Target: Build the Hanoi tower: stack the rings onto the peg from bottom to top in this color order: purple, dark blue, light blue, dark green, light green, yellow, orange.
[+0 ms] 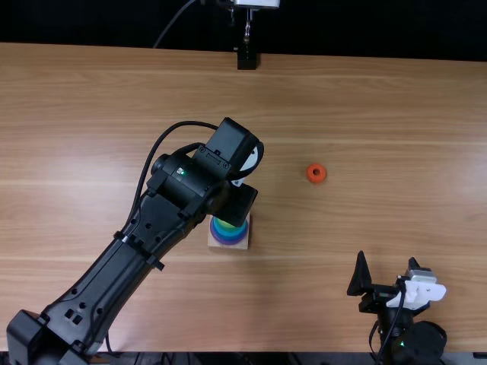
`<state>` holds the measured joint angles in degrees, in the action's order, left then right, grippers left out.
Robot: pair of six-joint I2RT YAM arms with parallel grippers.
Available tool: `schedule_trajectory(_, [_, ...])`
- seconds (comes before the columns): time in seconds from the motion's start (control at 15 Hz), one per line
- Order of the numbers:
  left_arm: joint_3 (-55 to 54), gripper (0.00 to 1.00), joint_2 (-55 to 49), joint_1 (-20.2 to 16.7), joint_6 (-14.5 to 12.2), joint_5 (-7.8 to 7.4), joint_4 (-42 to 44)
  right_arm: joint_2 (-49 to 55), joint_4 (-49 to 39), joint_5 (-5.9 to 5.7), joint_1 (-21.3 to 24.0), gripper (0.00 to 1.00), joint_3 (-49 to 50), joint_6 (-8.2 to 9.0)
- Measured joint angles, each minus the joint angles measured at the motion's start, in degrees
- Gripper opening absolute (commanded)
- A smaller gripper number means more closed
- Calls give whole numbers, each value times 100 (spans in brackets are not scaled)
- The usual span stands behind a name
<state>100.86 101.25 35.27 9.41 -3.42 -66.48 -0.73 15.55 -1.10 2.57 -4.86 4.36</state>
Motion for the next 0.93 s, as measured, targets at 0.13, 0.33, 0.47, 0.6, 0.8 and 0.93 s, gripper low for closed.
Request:
schedule_trajectory(0.13, [0, 0, 4, 0, 2, 0, 0, 0, 0, 2, 0, 100, 0, 7])
schedule_trajectory(0.33, [0, 10, 151, -2, 2, 0, 0, 0, 2, 0, 0, 100, 0, 4])
schedule_trajectory(0.47, [0, 75, 168, 0, 0, 2, -2, 0, -2, 2, 0, 100, 0, 2])
schedule_trajectory(0.6, [0, 100, 168, -2, 4, 0, 2, 0, -2, 2, 0, 100, 0, 4])
schedule_trajectory(0.8, [0, 100, 168, -13, 2, 0, -7, 0, 0, 2, 0, 100, 0, 0])
schedule_trajectory(0.93, [0, 100, 168, -13, 4, 2, -9, 0, -2, 2, 0, 100, 0, 4])
